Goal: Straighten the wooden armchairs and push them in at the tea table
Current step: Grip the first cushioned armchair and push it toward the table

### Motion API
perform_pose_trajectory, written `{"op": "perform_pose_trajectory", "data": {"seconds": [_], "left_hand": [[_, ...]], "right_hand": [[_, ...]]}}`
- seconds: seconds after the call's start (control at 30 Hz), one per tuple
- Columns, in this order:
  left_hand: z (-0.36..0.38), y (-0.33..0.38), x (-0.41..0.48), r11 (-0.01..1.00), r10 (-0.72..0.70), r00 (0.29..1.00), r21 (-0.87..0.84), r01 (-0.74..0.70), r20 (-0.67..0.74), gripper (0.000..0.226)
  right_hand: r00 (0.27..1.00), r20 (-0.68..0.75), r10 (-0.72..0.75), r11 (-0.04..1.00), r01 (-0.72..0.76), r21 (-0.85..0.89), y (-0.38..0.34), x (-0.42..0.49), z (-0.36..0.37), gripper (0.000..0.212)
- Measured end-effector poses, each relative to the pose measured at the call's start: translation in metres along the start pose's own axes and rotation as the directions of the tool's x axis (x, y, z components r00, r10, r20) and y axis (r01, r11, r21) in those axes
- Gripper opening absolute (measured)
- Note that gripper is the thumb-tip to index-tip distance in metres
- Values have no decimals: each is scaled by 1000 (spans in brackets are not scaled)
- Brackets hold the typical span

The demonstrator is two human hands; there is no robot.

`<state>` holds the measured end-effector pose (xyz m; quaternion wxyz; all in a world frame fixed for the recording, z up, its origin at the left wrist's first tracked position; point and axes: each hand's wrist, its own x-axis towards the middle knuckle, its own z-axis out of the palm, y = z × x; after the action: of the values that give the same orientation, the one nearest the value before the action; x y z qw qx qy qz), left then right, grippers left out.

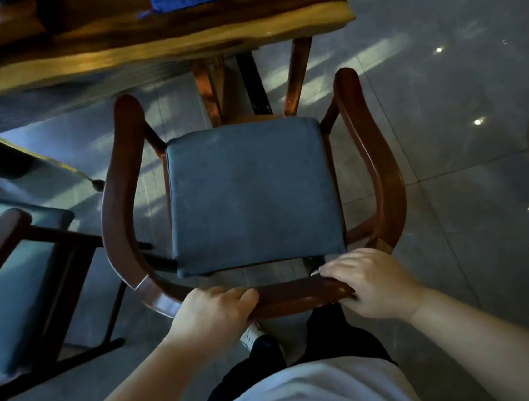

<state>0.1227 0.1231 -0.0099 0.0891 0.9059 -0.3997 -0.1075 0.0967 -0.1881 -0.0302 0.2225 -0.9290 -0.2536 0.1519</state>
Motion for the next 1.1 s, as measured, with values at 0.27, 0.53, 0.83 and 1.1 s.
{"op": "perform_pose_trajectory", "data": {"seconds": [0.27,0.53,0.83,1.1], "left_hand": [[2,12,-2,981,-189,982,-46,189,5,17],[2,44,55,957,-291,955,-31,290,-55,21],[2,65,120,958,-284,945,-21,285,-163,17],[2,45,92,940,-337,937,-85,330,-92,35]], "right_hand": [[661,751,-4,987,122,-102,47,48,-53,59],[575,817,41,990,89,-112,101,66,-97,60],[641,762,92,983,63,-171,160,75,-134,51],[822,569,25,995,32,-90,150,51,-128,44]]}}
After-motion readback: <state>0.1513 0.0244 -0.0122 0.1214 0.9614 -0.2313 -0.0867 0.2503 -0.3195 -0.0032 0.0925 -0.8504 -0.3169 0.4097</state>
